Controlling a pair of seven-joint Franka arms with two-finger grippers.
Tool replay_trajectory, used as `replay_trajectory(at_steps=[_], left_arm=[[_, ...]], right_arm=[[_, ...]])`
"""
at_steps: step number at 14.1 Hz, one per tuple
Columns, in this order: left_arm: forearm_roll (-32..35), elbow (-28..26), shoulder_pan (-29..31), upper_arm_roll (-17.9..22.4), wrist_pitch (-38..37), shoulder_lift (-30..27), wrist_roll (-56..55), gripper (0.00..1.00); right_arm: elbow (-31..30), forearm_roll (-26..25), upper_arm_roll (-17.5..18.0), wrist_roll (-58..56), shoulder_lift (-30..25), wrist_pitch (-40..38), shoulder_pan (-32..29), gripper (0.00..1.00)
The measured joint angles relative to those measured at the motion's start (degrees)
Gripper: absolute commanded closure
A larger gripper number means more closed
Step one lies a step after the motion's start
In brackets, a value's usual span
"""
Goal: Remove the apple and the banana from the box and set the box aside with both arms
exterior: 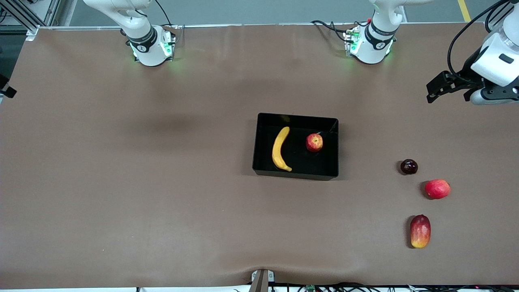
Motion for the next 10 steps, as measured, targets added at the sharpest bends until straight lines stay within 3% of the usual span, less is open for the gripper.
replay_trajectory(at_steps=[10], left_arm=[[0.0, 1.1, 1.1, 0.0, -0.9, 0.0, 0.0, 0.00]], right_arm=[[0.3, 0.0, 0.7, 0.0, 0.0, -2.1, -0.8, 0.00]])
